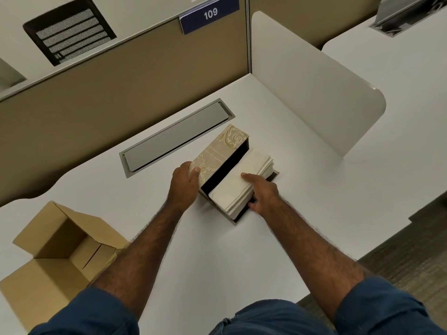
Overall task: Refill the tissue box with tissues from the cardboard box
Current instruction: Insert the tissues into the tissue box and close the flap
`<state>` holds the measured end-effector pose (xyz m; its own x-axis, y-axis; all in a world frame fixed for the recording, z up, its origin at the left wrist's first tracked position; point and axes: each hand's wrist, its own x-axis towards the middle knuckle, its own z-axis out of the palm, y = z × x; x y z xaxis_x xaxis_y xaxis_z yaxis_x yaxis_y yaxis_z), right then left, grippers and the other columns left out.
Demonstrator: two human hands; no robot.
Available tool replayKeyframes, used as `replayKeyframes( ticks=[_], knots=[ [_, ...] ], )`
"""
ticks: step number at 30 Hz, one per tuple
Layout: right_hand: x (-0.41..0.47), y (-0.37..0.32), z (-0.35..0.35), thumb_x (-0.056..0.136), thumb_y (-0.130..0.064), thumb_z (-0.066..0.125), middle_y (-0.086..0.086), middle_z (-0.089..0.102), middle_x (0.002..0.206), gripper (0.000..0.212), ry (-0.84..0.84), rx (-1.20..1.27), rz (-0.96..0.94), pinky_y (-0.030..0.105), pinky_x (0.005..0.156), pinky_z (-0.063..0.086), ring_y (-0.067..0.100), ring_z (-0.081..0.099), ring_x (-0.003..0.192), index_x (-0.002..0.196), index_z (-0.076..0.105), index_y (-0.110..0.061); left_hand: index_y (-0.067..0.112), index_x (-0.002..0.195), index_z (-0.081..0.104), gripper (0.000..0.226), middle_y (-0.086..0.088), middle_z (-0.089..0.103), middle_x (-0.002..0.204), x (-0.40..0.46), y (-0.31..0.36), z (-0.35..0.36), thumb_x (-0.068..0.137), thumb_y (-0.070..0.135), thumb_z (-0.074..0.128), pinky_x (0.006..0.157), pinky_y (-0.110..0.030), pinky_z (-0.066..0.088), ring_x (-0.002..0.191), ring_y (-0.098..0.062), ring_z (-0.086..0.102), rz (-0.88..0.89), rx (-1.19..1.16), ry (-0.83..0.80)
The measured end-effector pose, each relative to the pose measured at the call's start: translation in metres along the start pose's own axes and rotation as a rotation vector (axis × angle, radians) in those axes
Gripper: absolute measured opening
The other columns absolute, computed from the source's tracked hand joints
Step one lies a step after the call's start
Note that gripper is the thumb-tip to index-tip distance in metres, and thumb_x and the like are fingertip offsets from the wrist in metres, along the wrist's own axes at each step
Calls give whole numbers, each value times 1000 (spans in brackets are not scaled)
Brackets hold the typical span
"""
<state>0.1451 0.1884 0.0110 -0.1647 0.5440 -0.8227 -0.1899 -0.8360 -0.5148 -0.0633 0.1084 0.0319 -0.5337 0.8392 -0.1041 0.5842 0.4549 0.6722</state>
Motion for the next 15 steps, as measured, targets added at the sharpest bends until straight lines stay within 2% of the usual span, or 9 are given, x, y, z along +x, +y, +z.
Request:
replayKeyframes(
  ticks=[4,8,10,12,15],
  knots=[
    [1,-2,2,75,-15,96,13,76,124,39,-1,12,16,54,104,59,30,72,111,102,67,-15,4,133,55,38,-19,61,127,0,1,0,110,32,44,102,-49,55,119,-33,59,-12,-5,-9],
    [-1,0,4,80,-13,93,9,77,114,29,0,25,-11,39,81,60,19,70,86,93,67,-14,4,130,56,36,-19,62,124,0,1,1,110,31,44,100,-46,54,116,-32,59,0,1,-7],
    [-4,0,6,80,-16,94,4,73,105,33,2,17,-26,31,68,53,16,65,82,97,66,-11,2,130,56,36,-19,62,124,0,0,1,110,30,44,98,-40,51,116,-32,58,6,15,0],
    [-4,1,9,81,-19,94,6,72,111,42,-1,10,-50,32,74,52,19,66,90,108,65,-8,3,131,56,37,-19,62,124,0,0,1,110,30,44,96,-39,50,116,-32,58,6,19,-2],
    [-4,2,11,78,-20,96,13,74,128,66,-8,53,-52,45,94,61,29,72,113,134,62,-6,3,132,56,37,-19,62,124,-1,1,1,110,30,44,98,-40,51,117,-32,58,5,6,-5]
  ],
)
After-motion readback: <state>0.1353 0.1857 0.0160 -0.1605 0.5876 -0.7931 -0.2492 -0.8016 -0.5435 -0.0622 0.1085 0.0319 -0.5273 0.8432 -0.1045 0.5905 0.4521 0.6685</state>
